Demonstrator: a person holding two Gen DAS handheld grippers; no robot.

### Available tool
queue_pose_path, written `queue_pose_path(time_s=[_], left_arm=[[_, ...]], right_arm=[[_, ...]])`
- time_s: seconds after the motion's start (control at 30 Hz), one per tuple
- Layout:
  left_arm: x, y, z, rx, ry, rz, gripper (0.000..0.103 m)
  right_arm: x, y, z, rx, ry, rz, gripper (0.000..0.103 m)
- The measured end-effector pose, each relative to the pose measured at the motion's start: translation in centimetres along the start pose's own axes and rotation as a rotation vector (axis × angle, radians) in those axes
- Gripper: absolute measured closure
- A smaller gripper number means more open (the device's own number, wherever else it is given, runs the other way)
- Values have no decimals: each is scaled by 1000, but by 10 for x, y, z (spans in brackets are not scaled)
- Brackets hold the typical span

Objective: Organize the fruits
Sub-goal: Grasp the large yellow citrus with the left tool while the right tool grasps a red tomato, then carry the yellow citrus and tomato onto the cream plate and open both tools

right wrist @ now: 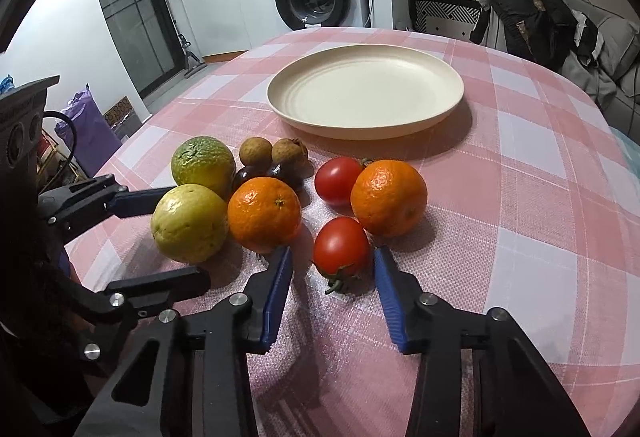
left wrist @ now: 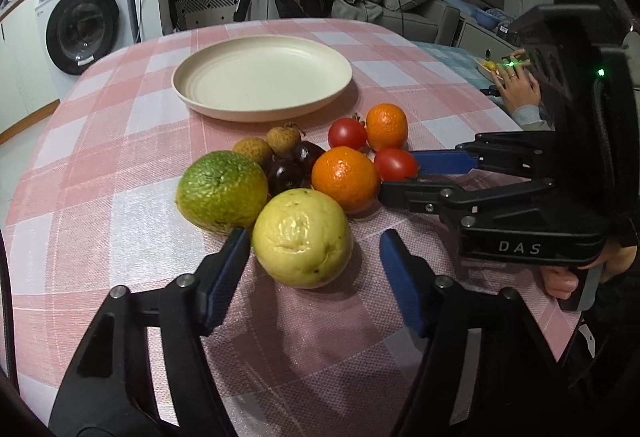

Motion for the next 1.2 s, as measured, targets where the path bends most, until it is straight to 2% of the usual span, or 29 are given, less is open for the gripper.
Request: queue_pose_path(time_s=[0.07, 0.13, 0.17, 0.4, 0.73, 0.97, 1.2], left_arm=[[-1, 0, 3, -15, -2, -10, 45], [-4, 0, 7, -25, -6, -17, 56], [-4, 1, 8, -29, -4, -21, 57], [-2, 1, 8, -19, 19, -22, 58], [1, -17, -15, 65, 47, -30, 58], [-11, -41, -31, 126, 14, -37, 58], [-33, -65, -31, 160, -29, -48, 58]], right_arm=[[0, -1, 1, 0, 2, 0, 65], [1, -2, 2, 0, 6, 1, 70], [1, -2, 2, 0, 9, 0, 72], [4, -2, -1, 13, -15, 23, 74], [1, -7, -22, 67, -12, 28, 74], [-6, -22, -42, 128, -17, 41, 74], [-8, -44, -51, 162, -12, 41, 74]])
Point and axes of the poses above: each gripper's, at about its wrist camera, not at the fingertips, and z roughly the way its jaws point, x to its right, y to its underside, the point moved 9 cm from there along z, roughly the way its jaws point, and after that the axes turned 13 degrees about x, right-handed, at the moved point
